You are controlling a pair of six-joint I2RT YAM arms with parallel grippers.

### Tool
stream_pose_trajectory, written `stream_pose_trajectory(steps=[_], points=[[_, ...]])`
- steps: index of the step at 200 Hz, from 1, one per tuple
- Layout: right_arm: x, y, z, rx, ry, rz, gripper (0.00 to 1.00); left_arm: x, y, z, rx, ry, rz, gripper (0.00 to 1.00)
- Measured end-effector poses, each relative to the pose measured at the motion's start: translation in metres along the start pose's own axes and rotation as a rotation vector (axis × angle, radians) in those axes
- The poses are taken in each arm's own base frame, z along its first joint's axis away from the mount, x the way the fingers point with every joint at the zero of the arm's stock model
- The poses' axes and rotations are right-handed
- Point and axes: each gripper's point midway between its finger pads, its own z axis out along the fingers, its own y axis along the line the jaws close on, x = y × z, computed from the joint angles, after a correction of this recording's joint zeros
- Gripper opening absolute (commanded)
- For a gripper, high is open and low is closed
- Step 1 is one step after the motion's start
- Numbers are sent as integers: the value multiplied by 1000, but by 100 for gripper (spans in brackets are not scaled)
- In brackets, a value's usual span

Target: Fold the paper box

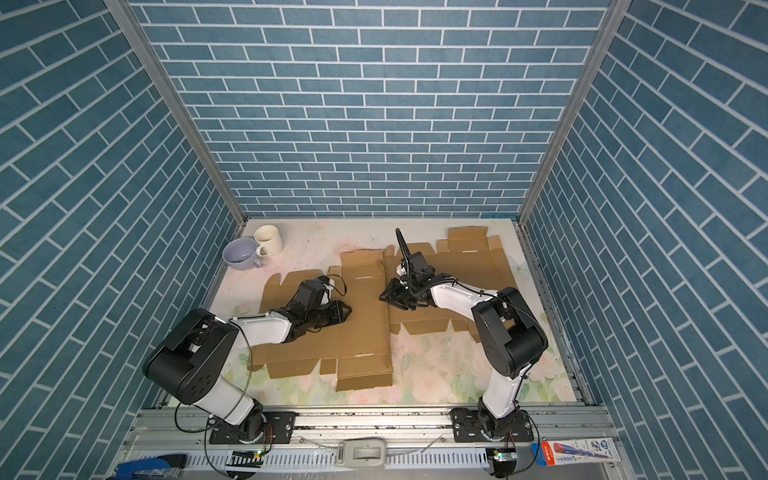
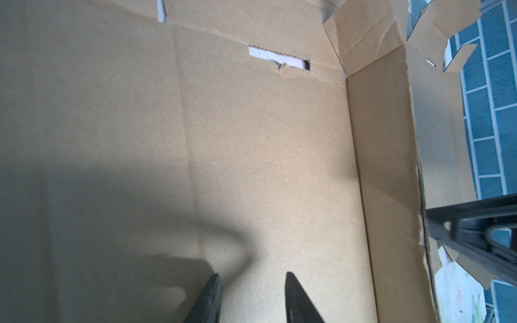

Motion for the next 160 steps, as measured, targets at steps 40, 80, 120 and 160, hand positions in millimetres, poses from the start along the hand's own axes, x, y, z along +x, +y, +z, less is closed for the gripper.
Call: stream_pose_trajectory(steps=[40,80,120,160], points=[[8,-20,8,130,-2,-57,30,-1,-3,3,16,-4,1,39],[10,-29,13,255,19,-150,12,-1,-3,2,19,-4,3,38],[4,-14,-13,315,60,-256,7,3,-16,-23,22,39,34,41],[-20,18,-70,419,57,-445,6,-58,-73,-80,132,-122,142,44]])
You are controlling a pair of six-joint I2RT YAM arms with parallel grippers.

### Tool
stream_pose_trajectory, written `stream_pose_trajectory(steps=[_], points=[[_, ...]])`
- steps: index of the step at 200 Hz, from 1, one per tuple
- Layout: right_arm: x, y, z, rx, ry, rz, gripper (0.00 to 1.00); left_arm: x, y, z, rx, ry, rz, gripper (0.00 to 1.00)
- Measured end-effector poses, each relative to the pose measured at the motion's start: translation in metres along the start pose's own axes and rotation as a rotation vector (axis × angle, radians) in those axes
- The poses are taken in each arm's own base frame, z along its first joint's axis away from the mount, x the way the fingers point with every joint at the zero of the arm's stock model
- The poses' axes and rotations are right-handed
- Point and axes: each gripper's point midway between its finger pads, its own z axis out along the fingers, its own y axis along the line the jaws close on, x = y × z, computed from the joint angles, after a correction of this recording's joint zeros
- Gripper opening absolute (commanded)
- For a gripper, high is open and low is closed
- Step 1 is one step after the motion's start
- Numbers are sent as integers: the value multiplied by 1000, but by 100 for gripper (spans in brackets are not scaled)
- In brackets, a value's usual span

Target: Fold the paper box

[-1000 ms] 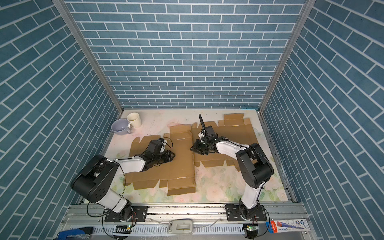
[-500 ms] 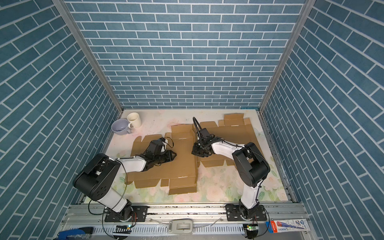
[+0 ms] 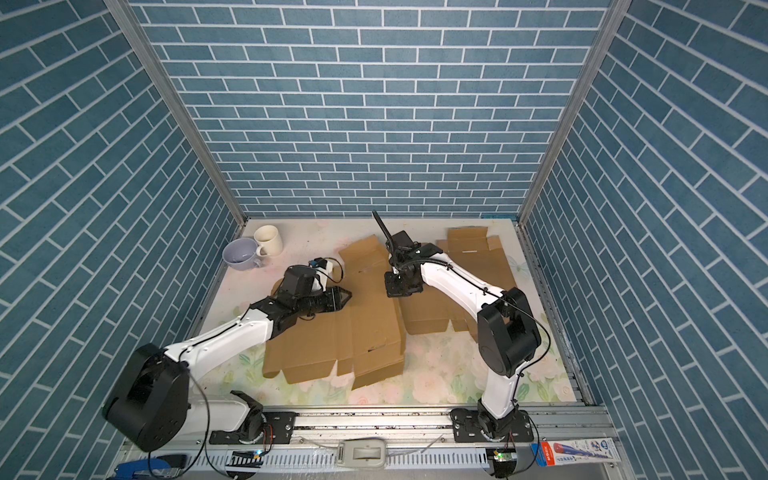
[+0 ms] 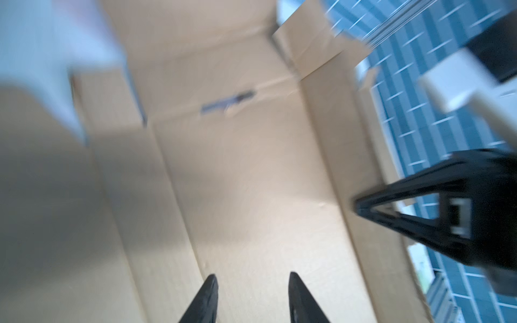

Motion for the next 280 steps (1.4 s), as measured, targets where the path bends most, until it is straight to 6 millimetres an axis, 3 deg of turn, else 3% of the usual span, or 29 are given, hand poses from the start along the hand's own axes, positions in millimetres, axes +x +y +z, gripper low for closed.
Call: stream_pose_trajectory(steps=[18,34,54,76,116,150,179,200,232,280], points=[[-17,-11,-36,107,-40,-95,6,-24,-6,-19,28,-71,14,44],[-33,-22,-70,216,-90,-173,6,-31,0,-25,18,-95,11,44],[-50,-36,-106,353,-147,-272,6,-26,7,-22,11,-80,7,44],[-65,-53,-124,542,-161,-397,3,-10,16,-13,11,-47,-9,44],[-84,-63,-104,824,-75,-657,2,13,30,-8,-11,-8,-40,43],[-99,-39,-86,917,-121,-805,2,2,28,-18,-4,-49,-36,44],[-83,-32,-56,941,-138,-883,1,-17,38,-36,-22,-117,-60,46],[-66,-38,-40,948,-160,-910,1,-30,47,-50,-35,-164,-84,52],[-64,-42,-43,967,-248,-914,2,-51,53,-59,-42,-175,-125,58],[-68,-33,-46,919,-321,-972,2,-113,24,-76,21,-232,-87,70]])
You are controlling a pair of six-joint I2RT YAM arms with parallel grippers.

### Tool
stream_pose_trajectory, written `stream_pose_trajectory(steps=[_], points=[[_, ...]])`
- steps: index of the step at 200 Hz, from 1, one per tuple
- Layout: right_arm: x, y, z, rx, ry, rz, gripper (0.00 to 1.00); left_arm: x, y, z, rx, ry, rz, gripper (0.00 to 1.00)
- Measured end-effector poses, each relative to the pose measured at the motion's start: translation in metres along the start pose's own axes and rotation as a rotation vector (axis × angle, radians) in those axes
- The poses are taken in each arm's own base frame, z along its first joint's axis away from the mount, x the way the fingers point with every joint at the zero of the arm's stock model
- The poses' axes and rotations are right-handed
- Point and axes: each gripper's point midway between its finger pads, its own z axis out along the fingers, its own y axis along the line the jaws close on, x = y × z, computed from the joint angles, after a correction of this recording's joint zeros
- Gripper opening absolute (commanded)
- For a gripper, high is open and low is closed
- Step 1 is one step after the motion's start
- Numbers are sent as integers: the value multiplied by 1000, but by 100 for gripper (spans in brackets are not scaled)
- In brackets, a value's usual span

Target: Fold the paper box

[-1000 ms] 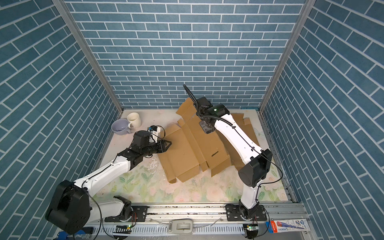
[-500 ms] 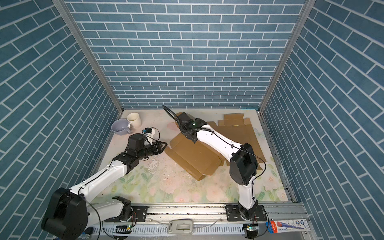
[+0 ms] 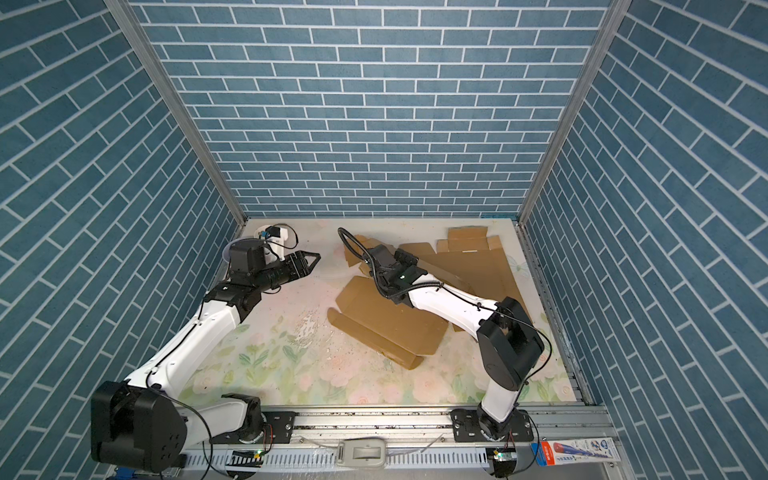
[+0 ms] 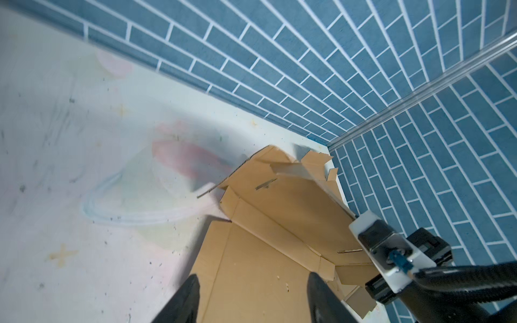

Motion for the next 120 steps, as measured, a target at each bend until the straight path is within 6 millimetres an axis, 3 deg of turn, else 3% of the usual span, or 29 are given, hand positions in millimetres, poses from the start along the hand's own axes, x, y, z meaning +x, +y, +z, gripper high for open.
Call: stream_pose_trajectory(steps=[22,42,93,120], points=[[-1,1,-3,-8,-38,-24,2,-23,-8,2,35,-17,-16,80],[-6,1,-1,3,-66,-32,2,-35,-11,19,68,6,-58,85],[-15,9,11,18,-109,-47,1,-16,-59,72,152,186,12,86],[-19,10,14,19,-125,-49,1,-9,-64,88,153,239,45,84]])
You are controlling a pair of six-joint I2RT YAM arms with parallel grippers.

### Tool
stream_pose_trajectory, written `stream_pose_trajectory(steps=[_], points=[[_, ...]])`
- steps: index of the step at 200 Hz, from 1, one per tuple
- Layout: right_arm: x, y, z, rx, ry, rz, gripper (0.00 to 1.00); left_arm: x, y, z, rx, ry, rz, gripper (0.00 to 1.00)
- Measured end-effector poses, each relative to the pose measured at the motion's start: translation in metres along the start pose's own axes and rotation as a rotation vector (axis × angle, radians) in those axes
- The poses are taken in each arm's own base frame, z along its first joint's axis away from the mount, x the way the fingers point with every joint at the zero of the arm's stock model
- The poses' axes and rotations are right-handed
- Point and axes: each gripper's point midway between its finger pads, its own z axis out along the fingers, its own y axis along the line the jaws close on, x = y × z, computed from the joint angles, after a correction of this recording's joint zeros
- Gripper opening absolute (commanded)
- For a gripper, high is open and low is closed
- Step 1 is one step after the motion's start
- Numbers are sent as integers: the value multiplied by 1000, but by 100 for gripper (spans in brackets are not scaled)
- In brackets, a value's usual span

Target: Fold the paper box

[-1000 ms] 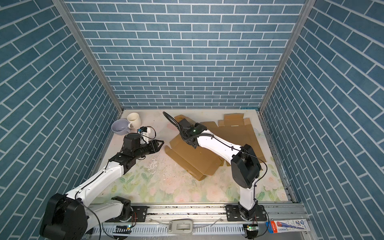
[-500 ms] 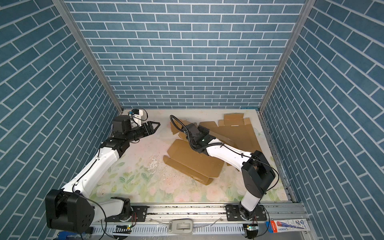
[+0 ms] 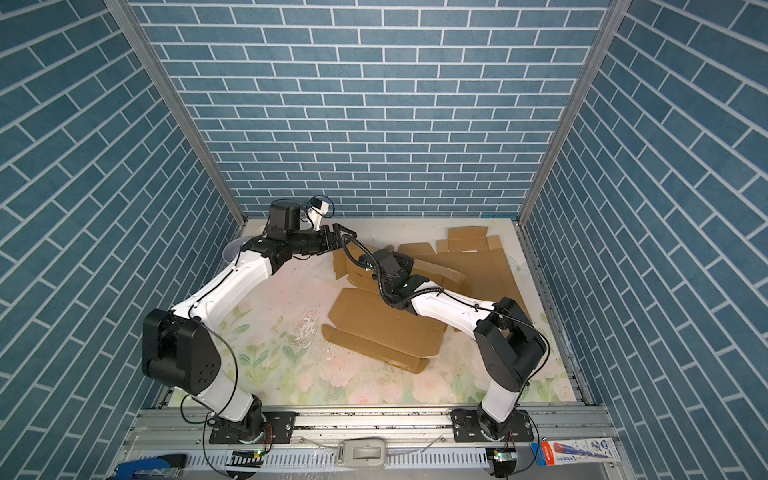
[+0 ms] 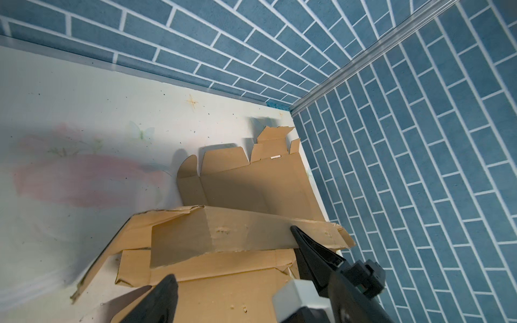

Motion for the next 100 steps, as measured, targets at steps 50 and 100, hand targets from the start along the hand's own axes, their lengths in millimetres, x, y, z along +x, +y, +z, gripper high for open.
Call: stream_pose_trajectory(steps=[50,100], points=[[-4,-1,1,-2,-20,1,1,3,16,24,-32,73,32,82],[-7,-2,2,6,-30,11,1,23,27,43,-43,143,37,78]])
